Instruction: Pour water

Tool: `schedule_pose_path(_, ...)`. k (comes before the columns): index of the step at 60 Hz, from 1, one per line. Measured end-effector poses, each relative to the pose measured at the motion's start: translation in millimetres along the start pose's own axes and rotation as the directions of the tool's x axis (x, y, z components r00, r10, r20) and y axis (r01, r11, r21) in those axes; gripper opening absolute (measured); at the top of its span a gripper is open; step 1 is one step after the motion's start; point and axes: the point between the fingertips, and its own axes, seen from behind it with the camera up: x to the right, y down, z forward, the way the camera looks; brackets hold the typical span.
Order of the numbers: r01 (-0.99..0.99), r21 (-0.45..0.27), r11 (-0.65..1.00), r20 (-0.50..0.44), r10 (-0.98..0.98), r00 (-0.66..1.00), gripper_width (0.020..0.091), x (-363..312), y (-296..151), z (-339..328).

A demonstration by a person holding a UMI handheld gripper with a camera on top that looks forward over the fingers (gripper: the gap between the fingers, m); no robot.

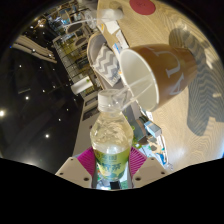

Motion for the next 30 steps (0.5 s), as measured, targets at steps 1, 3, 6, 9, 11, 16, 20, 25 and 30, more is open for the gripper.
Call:
schedule_pose_path(1,-0.013,-0.002,1.0,0.003,0.013,1.0,0.0398,-0.6,-1.7,-2.0)
schedule_pose_path(3,-0.019,0.008,1.0,-0.004,0.019,1.0,0.0398,3.4,-5.5,5.9)
schedule_pose_path(6,-0.003,0.01,1.0,-0.016,0.003,1.0,0.0399,6.6,-5.6,5.7)
schedule_pose_path(9,0.013,0.007,1.0,-0.026,-0.013,1.0,0.0398,6.5,-3.7,1.4)
schedule_pose_path(11,0.019,0.0,1.0,-0.031,-0.019,0.999,0.0399,6.0,-3.0,6.4)
schedule_pose_path(16,0.061,-0.012,0.998,-0.054,-0.062,0.997,0.0397,3.8,0.3,6.4)
schedule_pose_path(20,0.152,-0.028,0.988,-0.088,-0.154,0.984,0.0397,0.9,7.3,2.9)
schedule_pose_path(25,0.255,-0.073,0.964,-0.092,-0.262,0.961,0.0398,-16.2,17.2,-2.8)
schedule_pose_path(30,0.399,-0.099,0.912,-0.091,-0.408,0.909,0.0399,-40.0,27.0,-4.0)
